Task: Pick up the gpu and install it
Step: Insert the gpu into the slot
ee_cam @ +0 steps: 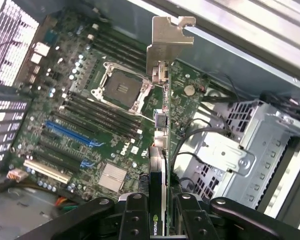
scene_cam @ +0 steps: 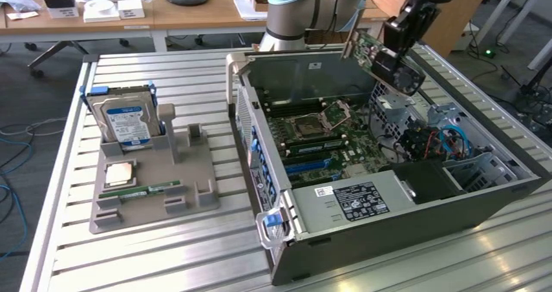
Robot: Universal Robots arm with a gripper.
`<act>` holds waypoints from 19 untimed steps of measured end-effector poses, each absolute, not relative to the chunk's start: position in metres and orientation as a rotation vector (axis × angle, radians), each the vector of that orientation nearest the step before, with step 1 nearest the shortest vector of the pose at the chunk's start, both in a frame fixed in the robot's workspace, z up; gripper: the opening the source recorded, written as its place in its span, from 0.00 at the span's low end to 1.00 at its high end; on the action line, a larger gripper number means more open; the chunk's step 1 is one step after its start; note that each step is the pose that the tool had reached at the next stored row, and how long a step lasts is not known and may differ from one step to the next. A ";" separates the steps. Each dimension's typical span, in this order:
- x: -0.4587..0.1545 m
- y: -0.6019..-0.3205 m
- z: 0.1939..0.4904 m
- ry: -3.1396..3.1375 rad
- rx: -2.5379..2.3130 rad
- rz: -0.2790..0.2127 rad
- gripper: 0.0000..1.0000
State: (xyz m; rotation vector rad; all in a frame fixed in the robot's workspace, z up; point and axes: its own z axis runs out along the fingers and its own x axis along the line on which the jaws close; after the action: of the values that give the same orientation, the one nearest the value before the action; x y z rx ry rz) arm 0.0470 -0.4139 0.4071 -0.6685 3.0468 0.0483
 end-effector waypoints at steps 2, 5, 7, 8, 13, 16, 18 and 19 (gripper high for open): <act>0.047 -0.414 0.407 3.035 -0.723 0.049 0.26; 0.047 -0.414 0.407 3.015 -0.805 0.050 0.26; 0.047 -0.414 0.407 3.000 -0.861 0.050 0.26; 0.047 -0.414 0.407 2.993 -0.888 0.051 0.26; 0.047 -0.414 0.407 2.950 -1.024 0.052 0.26; 0.047 -0.414 0.406 2.922 -1.104 0.053 0.26; 0.047 -0.414 0.406 2.902 -1.158 0.053 0.26; 0.047 -0.414 0.406 2.892 -1.184 0.054 0.26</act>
State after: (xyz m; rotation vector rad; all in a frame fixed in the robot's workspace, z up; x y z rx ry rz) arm 0.0469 -0.4139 0.4063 -1.1843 2.8917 0.0535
